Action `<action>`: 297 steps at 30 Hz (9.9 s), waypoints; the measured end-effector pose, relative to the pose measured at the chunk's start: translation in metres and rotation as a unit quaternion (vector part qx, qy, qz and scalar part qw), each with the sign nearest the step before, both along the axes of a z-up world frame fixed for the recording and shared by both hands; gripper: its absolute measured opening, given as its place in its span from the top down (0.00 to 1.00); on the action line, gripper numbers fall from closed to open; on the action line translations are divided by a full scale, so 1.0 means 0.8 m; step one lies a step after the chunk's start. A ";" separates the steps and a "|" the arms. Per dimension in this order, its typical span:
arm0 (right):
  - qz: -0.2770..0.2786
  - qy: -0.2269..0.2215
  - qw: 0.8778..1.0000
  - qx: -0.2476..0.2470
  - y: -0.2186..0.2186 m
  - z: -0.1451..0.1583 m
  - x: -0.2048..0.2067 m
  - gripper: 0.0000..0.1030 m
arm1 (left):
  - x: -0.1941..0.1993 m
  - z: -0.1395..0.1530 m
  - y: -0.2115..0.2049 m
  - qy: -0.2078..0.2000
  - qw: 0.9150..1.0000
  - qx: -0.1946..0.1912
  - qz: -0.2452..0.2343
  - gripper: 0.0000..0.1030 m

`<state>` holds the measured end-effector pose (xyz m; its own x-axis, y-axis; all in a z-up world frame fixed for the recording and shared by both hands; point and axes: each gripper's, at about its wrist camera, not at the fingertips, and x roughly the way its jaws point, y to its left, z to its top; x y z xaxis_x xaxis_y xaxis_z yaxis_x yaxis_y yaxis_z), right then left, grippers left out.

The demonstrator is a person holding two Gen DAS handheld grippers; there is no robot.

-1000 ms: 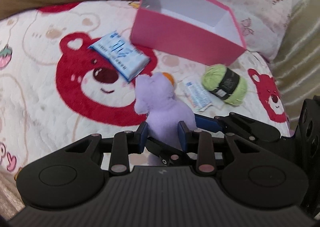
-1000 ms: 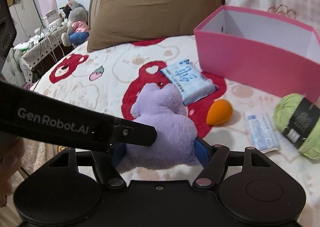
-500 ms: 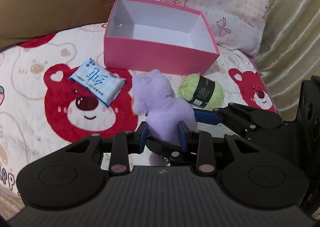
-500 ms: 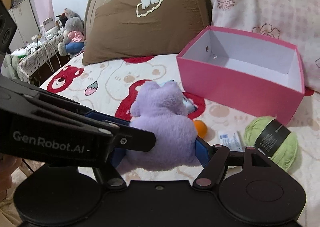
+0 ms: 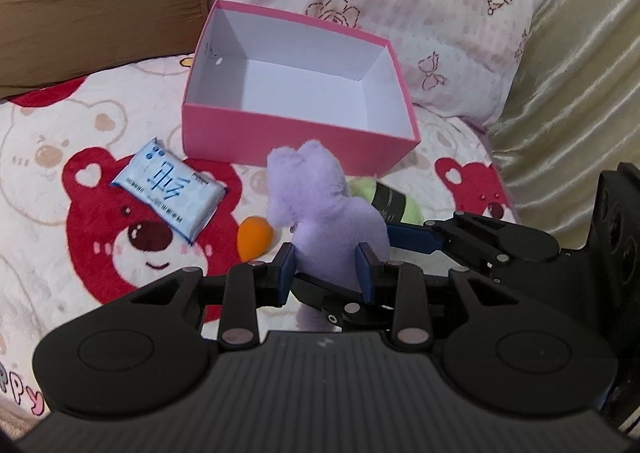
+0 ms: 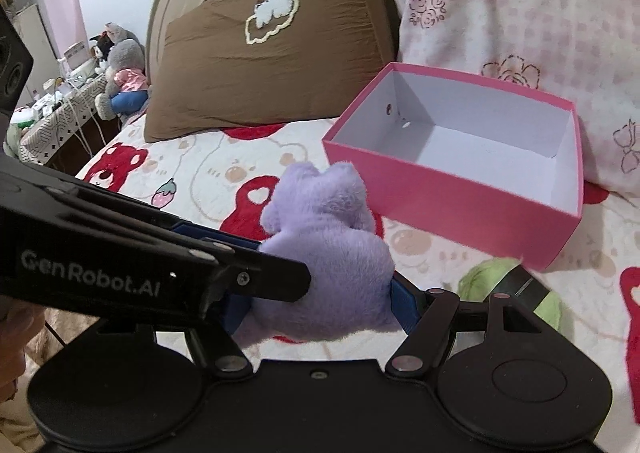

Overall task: Organize objects
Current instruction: 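Lift the purple plush with the left gripper and carry it over the pink box, then lower the plush into the pink box and open the left gripper, then withdraw the left gripper from the box toward the clear plastic box, then close the left gripper on the clear plastic floss box and lift it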

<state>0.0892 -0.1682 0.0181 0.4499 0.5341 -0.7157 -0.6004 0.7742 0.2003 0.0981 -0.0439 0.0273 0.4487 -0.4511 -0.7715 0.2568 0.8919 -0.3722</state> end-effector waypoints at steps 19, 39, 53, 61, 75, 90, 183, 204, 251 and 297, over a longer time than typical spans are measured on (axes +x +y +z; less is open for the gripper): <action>-0.040 0.045 0.997 -0.055 -0.013 0.063 0.131 0.27 | 0.139 0.045 -0.057 0.024 0.998 -0.042 -0.036 0.71; -0.119 0.023 0.992 -0.027 -0.015 -0.031 0.240 0.28 | 0.287 -0.044 -0.111 0.024 0.997 -0.021 -0.066 0.71; -0.195 0.055 0.976 -0.080 -0.009 -0.078 0.301 0.25 | 0.354 -0.109 -0.134 0.079 0.993 -0.063 -0.058 0.71; -0.140 0.064 0.984 -0.088 0.000 -0.077 0.295 0.24 | 0.359 -0.128 -0.119 0.100 0.992 -0.068 -0.041 0.71; -0.106 0.096 0.988 -0.062 0.010 -0.099 0.295 0.71 | 0.351 -0.121 -0.110 0.072 0.997 0.004 -0.030 0.74; -0.066 0.184 0.979 -0.050 0.022 -0.119 0.298 0.42 | 0.342 -0.139 -0.085 0.107 0.993 0.042 -0.019 0.74; -0.026 -0.005 0.999 -0.042 -0.071 0.090 -0.058 0.12 | 0.009 0.041 0.004 0.050 0.993 0.042 -0.098 0.23; 0.017 0.012 0.999 -0.041 -0.103 0.004 -0.089 0.12 | -0.034 -0.040 -0.024 0.071 0.991 0.072 -0.087 0.23; -0.075 0.050 0.996 0.003 -0.116 -0.180 -0.070 0.12 | -0.046 -0.216 -0.047 0.034 0.999 0.007 -0.004 0.27; -0.060 -0.002 0.996 -0.058 -0.063 -0.203 -0.070 0.08 | -0.048 -0.236 -0.060 0.031 0.997 -0.067 -0.014 0.57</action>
<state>0.0334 -0.2189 -0.1440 0.5086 0.3896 -0.7678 -0.5032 0.8581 0.1021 0.0598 -0.0923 -0.1619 0.3882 -0.5627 -0.7298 0.2531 0.8266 -0.5027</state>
